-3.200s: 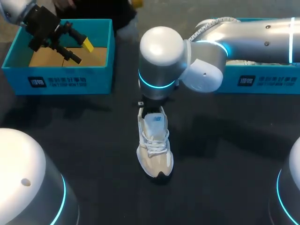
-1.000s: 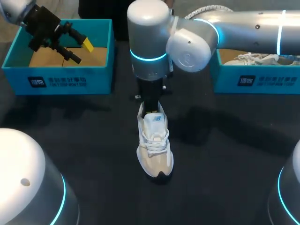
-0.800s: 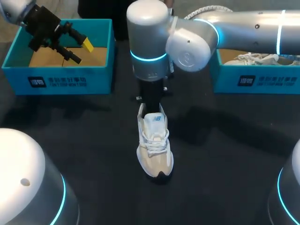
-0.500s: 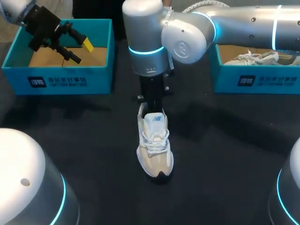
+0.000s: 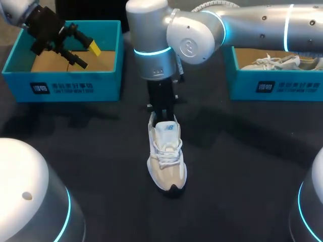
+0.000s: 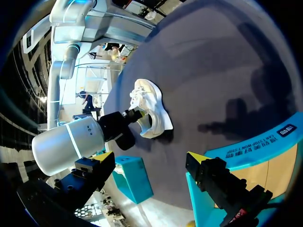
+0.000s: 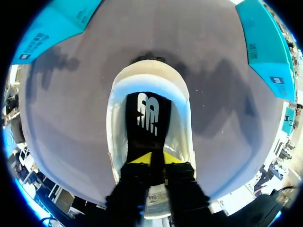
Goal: Take the shoe out of the shoebox, open the shoe tongue, remove and reinsert the insole, then place the shoe into the shoebox
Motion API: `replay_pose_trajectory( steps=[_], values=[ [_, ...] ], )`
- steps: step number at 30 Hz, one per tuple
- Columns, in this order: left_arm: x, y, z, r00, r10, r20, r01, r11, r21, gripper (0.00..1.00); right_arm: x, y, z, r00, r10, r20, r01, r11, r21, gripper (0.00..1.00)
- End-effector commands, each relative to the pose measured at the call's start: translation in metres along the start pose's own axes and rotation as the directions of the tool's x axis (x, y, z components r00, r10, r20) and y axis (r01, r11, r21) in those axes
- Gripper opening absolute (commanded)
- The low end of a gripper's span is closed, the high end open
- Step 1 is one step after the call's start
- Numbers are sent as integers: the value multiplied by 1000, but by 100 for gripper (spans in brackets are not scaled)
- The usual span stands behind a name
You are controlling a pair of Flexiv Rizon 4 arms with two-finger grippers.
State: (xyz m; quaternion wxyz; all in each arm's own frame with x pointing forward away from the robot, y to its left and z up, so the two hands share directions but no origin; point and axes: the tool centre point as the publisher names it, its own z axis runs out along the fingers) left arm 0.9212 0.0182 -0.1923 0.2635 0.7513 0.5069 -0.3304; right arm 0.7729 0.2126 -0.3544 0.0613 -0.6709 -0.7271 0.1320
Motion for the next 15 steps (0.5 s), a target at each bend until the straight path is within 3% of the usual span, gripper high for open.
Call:
replay_pose_trajectory(
  steps=[1, 2, 3, 15],
  values=[
    [0, 0, 0, 1000, 1, -3, -1, 1000, 1, 100, -2, -4, -2, 1000, -1, -5, 1, 1000, 2, 85],
    [0, 0, 0, 1000, 1, -3, -1, 1000, 1, 100, -2, -5, -1, 1000, -3, -5, 3, 1000, 4, 98],
    [0, 0, 0, 1000, 1, -3, -1, 1000, 1, 100, -2, -6, -2, 1000, -4, -8, 4, 1000, 6, 100],
    [0, 0, 0, 1000, 1, -3, -1, 1000, 1, 100, -2, -6, 1, 999, 29, -45, -29, 1000, 9, 100]
  ],
)
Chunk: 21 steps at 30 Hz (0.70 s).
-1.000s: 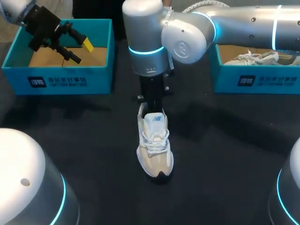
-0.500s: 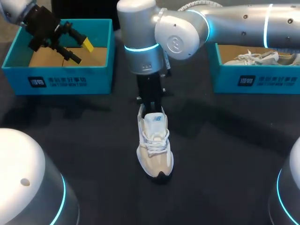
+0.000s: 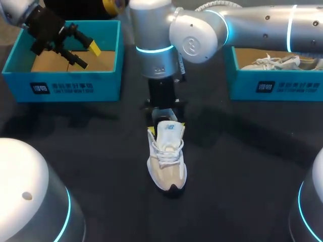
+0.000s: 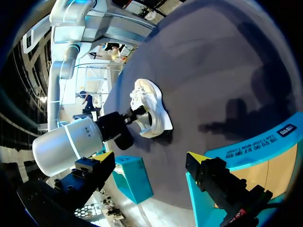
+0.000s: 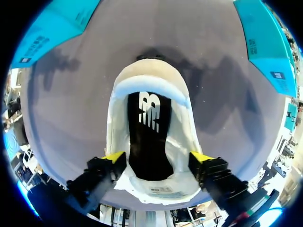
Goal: Take the shoe out of the shoebox, open the shoe tongue, remove and reinsert the insole, then place the shoe into the shoebox
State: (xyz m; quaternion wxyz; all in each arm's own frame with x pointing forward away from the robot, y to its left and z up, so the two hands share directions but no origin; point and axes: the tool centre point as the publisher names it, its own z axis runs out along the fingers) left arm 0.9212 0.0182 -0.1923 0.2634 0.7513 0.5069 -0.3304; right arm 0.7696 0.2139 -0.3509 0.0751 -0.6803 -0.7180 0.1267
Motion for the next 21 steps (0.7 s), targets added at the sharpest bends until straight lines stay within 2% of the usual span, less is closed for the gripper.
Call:
replay_pose_trajectory(
  steps=[1, 6, 21],
  values=[
    [0, 0, 0, 1000, 1, -3, -1, 1000, 1, 100, -4, -2, 4, 1000, 10, -16, -10, 1000, -4, 100],
    [0, 0, 0, 1000, 1, -3, -1, 1000, 1, 100, -4, -2, 4, 999, 29, -30, -29, 999, -16, 100],
    [0, 0, 0, 1000, 1, -3, -1, 1000, 1, 100, -8, -18, -21, 998, 57, -13, -58, 997, -56, 100]
  ],
)
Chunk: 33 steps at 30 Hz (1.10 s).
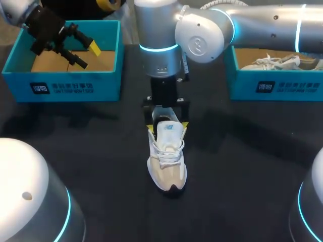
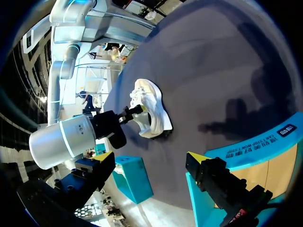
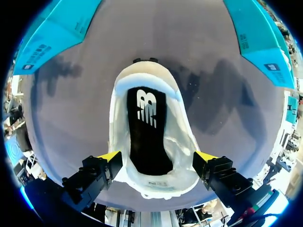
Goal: Take the shoe out of the shoebox, open the shoe tongue, remove and reinsert the insole, then place the shoe into the shoebox
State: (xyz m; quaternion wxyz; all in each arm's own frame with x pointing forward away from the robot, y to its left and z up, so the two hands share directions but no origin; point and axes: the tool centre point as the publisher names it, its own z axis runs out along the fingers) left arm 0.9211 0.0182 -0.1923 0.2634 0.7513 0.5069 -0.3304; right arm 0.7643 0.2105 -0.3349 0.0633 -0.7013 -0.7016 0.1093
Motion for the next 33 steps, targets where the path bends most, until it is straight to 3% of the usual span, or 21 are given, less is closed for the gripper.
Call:
replay_pose_trajectory(
  steps=[1, 11, 24, 33],
  values=[
    [0, 0, 0, 1000, 1, -3, -1, 1000, 1, 100, -4, -8, -10, 1000, 7, 2, -7, 1000, -26, 100],
    [0, 0, 0, 1000, 1, -3, -1, 1000, 1, 100, -2, -17, -24, 1000, 15, 12, -14, 999, -53, 100],
    [0, 0, 0, 1000, 1, -3, -1, 1000, 1, 100, -8, -73, -68, 999, 54, 7, -52, 989, -137, 100],
    [0, 0, 0, 1000, 1, -3, -1, 1000, 1, 100, 0, -83, -71, 995, 93, 23, -84, 966, -243, 100]
  ],
)
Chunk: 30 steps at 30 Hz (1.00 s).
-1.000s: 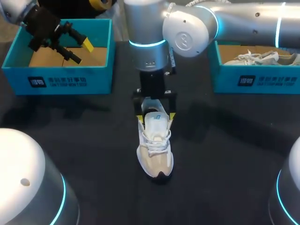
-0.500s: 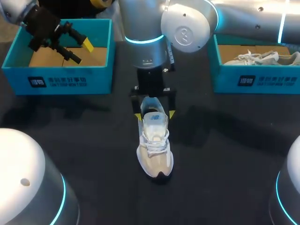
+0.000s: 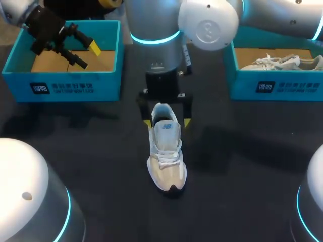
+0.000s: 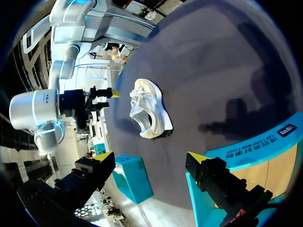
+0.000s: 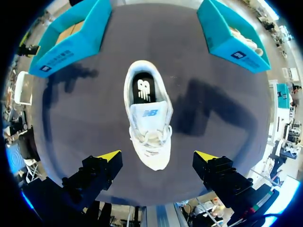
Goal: Take the shoe out of the shoebox, open the shoe tongue, remove and reinsert the insole, then place the shoe into the shoebox
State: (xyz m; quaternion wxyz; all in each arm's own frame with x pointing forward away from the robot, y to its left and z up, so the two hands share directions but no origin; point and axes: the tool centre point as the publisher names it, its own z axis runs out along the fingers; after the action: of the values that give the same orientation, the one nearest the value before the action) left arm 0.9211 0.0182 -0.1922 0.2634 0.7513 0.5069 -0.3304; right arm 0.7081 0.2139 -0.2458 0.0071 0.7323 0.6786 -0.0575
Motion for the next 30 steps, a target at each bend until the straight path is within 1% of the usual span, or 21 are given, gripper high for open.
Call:
replay_pose_trajectory(
  steps=[1, 4, 5, 6, 7, 8, 9, 10, 11, 12, 14, 15, 20, 26, 29, 30],
  values=[
    [0, 0, 0, 1000, 1, -3, -1, 1000, 1, 100, 3, -8, 1, 1000, 3, 3, -3, 996, -86, 100],
    [0, 0, 0, 1000, 1, -3, -1, 1000, 1, 100, 6, -9, 1, 1000, -2, -16, 0, 992, -124, 100],
    [0, 0, 0, 1000, 1, -3, -1, 1000, 1, 100, 7, -9, 1, 1000, 3, -12, -5, 993, -120, 95],
    [0, 0, 0, 1000, 1, -3, -1, 1000, 1, 100, 8, -9, 2, 1000, 1, -16, -2, 992, -123, 84],
    [0, 0, 0, 1000, 1, -3, -1, 1000, 1, 100, 9, -9, 3, 999, -6, -39, 1, 990, -138, 85],
    [0, 0, 0, 1000, 1, -3, -1, 1000, 1, 100, 10, -9, 3, 999, -10, -36, 4, 990, -142, 87],
    [0, 0, 0, 1000, 1, -3, -1, 1000, 1, 100, 12, -9, 3, 999, -19, -44, 12, 987, -160, 83],
    [0, 0, 0, 1000, 1, -3, -1, 1000, 1, 100, 13, -8, 3, 998, -26, -55, 16, 983, -185, 78],
    [0, 0, 0, 1000, 1, -3, -1, 1000, 1, 100, 15, -8, 4, 998, -35, -43, 26, 981, -193, 56],
    [0, 0, 0, 1000, 1, -3, -1, 1000, 1, 100, 16, -6, 6, 998, -39, -45, 29, 980, -199, 47],
    [0, 0, 0, 1000, 1, -3, -1, 1000, 1, 100, 16, -4, 10, 998, -39, -50, 28, 980, -195, 48],
    [0, 0, 0, 1000, 1, -3, -1, 1000, 1, 100, 17, -3, 12, 998, -40, -58, 27, 978, -206, 47],
    [0, 0, 0, 1000, 1, -3, -1, 1000, 1, 100, 15, 3, 24, 998, -40, -51, 29, 979, -200, 45],
    [0, 0, 0, 1000, 1, -3, -1, 1000, 1, 100, 11, 17, 42, 998, -45, -49, 35, 983, -181, 46],
    [0, 0, 0, 1000, 1, -3, -1, 1000, 1, 100, 12, 24, 52, 997, -52, -53, 42, 983, -176, 47],
    [0, 0, 0, 1000, 1, -3, -1, 1000, 1, 100, 13, 28, 56, 997, -52, -52, 42, 984, -172, 45]
  ],
)
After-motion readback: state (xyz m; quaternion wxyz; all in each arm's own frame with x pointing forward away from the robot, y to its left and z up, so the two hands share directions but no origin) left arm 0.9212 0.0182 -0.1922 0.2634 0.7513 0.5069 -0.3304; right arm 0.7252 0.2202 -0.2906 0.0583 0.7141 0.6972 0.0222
